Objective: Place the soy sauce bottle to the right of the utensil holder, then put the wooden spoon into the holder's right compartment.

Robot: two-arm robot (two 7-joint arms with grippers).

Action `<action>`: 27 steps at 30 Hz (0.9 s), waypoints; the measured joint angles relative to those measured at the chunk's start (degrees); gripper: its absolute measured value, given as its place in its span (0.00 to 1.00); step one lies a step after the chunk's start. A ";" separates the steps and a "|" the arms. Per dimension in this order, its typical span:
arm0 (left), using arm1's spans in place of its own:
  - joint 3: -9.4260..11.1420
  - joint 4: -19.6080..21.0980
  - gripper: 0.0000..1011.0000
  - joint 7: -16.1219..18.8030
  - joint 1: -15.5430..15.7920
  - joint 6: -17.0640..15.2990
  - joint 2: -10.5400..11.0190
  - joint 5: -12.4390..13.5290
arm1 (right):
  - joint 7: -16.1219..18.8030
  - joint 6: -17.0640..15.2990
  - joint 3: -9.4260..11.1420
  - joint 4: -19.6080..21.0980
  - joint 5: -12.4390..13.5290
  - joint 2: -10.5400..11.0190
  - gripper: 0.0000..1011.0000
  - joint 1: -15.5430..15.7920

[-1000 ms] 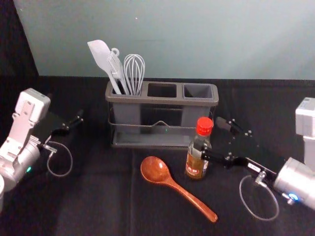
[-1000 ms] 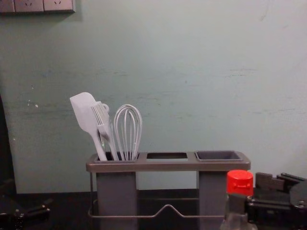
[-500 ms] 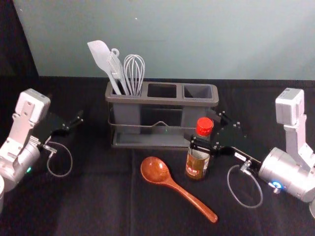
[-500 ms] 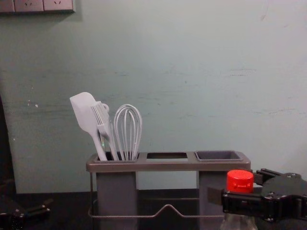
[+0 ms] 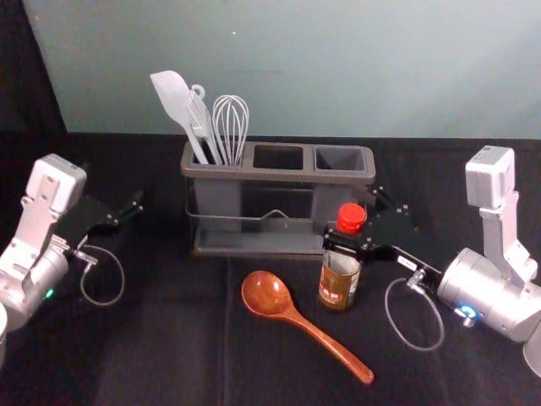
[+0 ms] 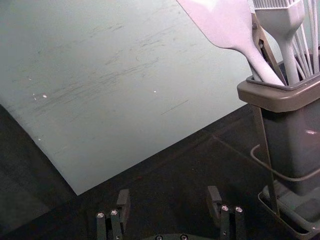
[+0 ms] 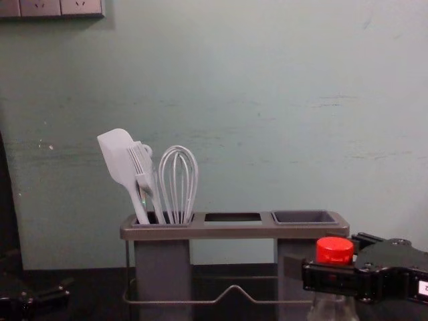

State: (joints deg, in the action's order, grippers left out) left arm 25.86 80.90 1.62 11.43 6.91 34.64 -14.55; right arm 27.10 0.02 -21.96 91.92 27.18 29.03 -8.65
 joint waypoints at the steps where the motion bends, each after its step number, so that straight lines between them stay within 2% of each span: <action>1: 0.00 0.00 0.99 0.00 0.00 0.00 0.00 0.00 | 0.00 0.00 0.00 0.00 0.00 0.01 0.99 0.01; 5: 0.00 0.00 0.99 0.00 0.00 0.00 0.00 0.01 | 0.01 0.00 0.01 0.07 0.01 0.06 0.99 0.05; 9: 0.00 0.00 0.99 0.00 0.00 0.00 0.00 0.00 | 0.02 0.00 0.02 0.13 0.03 0.08 0.91 0.07; 17: 0.00 0.00 0.99 0.00 0.00 0.00 0.00 0.00 | 0.04 0.02 0.06 0.19 0.05 0.13 0.69 0.12; 18: 0.00 0.00 0.99 0.00 0.00 0.00 0.00 0.00 | 0.04 0.03 0.06 0.19 0.05 0.14 0.63 0.13; 24: 0.00 0.00 0.99 0.00 0.00 0.00 0.00 0.00 | 0.05 0.05 0.06 0.22 0.07 0.17 0.48 0.15; 25: 0.00 0.00 0.99 0.00 0.00 0.00 0.00 0.00 | 0.05 0.06 0.06 0.23 0.07 0.18 0.40 0.15; 27: 0.00 0.00 0.99 0.00 0.00 0.00 0.00 0.00 | 0.06 0.06 0.06 0.24 0.07 0.17 0.38 0.16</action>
State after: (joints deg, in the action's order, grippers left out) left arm 25.86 80.90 1.62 11.43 6.91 34.65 -14.55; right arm 27.17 0.08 -21.90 92.16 27.26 29.20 -8.49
